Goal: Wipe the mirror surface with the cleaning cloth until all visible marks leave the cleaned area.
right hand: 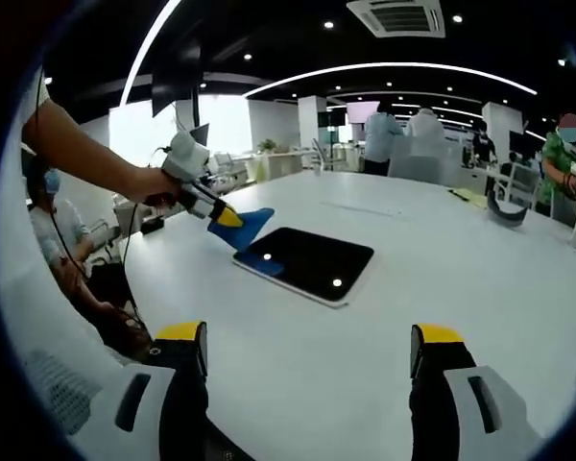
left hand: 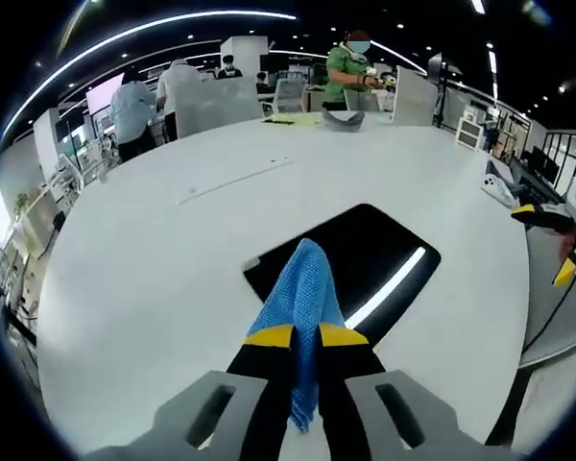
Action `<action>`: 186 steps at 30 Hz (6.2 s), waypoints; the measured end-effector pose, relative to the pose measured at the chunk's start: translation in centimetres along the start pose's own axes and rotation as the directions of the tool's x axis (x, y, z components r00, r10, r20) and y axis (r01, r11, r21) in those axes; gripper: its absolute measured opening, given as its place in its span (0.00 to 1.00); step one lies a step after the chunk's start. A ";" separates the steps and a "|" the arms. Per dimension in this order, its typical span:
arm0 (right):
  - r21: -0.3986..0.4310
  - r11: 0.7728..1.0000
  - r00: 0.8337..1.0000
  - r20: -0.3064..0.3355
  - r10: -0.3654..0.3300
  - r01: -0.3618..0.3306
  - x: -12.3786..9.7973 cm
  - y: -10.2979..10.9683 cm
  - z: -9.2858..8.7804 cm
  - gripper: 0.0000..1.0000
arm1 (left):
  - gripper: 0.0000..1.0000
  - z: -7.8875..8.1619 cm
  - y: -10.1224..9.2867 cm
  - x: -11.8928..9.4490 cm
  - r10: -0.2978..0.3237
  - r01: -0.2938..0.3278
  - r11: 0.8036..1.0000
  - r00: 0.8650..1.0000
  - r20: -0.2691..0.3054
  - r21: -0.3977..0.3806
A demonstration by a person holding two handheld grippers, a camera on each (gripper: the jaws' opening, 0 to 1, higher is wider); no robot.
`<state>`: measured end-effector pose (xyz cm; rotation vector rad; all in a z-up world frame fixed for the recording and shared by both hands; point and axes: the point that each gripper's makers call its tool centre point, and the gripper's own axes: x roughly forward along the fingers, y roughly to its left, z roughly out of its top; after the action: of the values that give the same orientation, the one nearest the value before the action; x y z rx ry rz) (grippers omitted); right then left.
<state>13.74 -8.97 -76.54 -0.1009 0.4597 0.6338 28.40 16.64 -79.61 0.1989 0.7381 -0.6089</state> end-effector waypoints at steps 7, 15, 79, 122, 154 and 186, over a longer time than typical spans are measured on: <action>0.012 1.000 1.000 0.002 -0.010 0.010 0.3 -0.3 0.4 0.87 | 0.06 1.0 0.5 1.9 -0.005 0.005 1.000 1.000 -0.014 -0.006; 0.031 0.999 1.000 -0.003 -0.022 0.022 0.7 -1.0 0.5 0.87 | 0.06 1.7 1.3 3.7 -0.010 0.010 1.000 0.999 -0.034 -0.006; 0.065 0.996 0.998 -0.045 -0.053 0.056 0.7 -2.0 -0.8 0.85 | 0.09 1.6 2.9 8.0 0.011 -0.010 1.000 0.995 -0.102 0.015; 0.018 0.999 0.999 -0.018 -0.027 0.028 0.8 -1.4 0.5 0.86 | 0.23 2.8 2.5 6.8 0.000 0.007 0.994 0.998 -0.066 0.110; 0.051 0.998 0.999 -0.021 -0.037 0.038 1.1 -1.2 -0.2 0.86 | 0.23 1.2 1.9 7.3 0.024 -0.024 1.000 0.996 -0.085 -0.005; 0.030 0.999 0.999 -0.041 -0.023 0.024 1.4 -0.6 0.0 0.86 | 0.24 1.1 1.9 7.6 -0.019 0.021 0.998 0.999 -0.033 0.055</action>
<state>15.11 -8.72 -77.22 -0.0900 0.5068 0.6024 34.50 14.38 -84.05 0.2534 0.7561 -0.6473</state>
